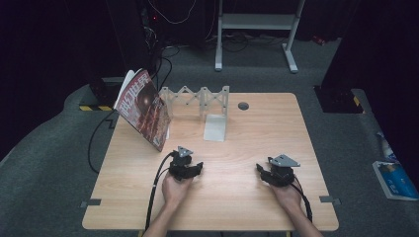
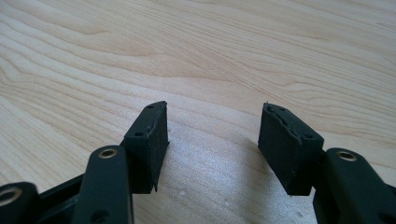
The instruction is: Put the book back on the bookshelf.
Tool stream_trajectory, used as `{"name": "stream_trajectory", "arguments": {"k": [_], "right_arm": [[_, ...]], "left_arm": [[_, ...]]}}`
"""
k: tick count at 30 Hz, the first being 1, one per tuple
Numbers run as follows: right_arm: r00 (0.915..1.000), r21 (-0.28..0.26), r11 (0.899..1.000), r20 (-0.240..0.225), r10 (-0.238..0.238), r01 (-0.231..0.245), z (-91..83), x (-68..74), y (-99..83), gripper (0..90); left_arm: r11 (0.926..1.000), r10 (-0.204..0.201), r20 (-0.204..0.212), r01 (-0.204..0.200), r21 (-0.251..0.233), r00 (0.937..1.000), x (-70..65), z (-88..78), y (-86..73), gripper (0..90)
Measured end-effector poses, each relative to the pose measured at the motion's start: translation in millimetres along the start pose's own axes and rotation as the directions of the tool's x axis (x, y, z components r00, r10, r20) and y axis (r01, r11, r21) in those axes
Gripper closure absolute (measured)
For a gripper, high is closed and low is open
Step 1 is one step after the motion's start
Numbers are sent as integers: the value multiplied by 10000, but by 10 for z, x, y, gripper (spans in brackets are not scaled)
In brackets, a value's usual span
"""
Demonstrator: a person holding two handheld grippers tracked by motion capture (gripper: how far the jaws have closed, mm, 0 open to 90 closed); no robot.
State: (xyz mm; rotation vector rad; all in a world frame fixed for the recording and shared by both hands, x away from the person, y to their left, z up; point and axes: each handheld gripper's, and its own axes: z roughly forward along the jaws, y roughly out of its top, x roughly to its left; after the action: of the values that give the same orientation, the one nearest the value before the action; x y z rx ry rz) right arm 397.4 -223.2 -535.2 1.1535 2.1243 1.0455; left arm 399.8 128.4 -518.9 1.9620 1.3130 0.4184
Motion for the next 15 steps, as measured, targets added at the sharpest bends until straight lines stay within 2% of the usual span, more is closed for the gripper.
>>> {"name": "stream_trajectory", "arguments": {"k": [2, 4, 5, 6, 7, 9, 10, 11, 13, 15], "right_arm": [[10000, 2, 10000, -5, 8, -8, 0, -1, 0, 425], [10000, 0, 10000, -2, 0, 0, 0, 0, 0, 426], [10000, 1, 10000, 2, 0, 0, 0, 0, 0, 426], [10000, 1, 10000, 0, 2, -2, 0, 1, 0, 425], [10000, -2, 10000, 5, -5, 5, 0, 0, 0, 426], [10000, -1, 10000, 3, -9, 9, 0, 0, 0, 425], [10000, 0, 10000, 3, -6, 6, -1, 0, 0, 424], [10000, 0, 10000, 6, -6, 6, -1, 0, 0, 424], [10000, 4, 10000, 2, -20, 20, -1, -1, 0, 424], [10000, 0, 10000, 4, -2, 2, 0, 0, 0, 424]], "left_arm": [[9999, 88, -50, -89, -55, 9999, -8, 7, -4, 456], [9988, 467, -219, -470, -129, 9987, -33, 22, -17, 444], [9988, 467, -219, -470, -129, 9987, -33, 22, -17, 439], [9959, 876, -504, -886, -180, 9949, -80, 40, -31, 434], [9938, 1079, -634, -1093, -185, 9921, -101, 47, -38, 422], [9931, 1113, -646, -1133, -286, 9917, -112, 51, -52, 412], [9923, 1059, -703, -1100, -569, 9919, -118, 57, -86, 410], [9923, 1059, -703, -1100, -569, 9919, -118, 57, -86, 408], [9895, 970, -790, -1047, -994, 9921, -130, 63, -144, 403], [9882, 939, -824, -1030, -1136, 9922, -134, 65, -162, 400]]}}
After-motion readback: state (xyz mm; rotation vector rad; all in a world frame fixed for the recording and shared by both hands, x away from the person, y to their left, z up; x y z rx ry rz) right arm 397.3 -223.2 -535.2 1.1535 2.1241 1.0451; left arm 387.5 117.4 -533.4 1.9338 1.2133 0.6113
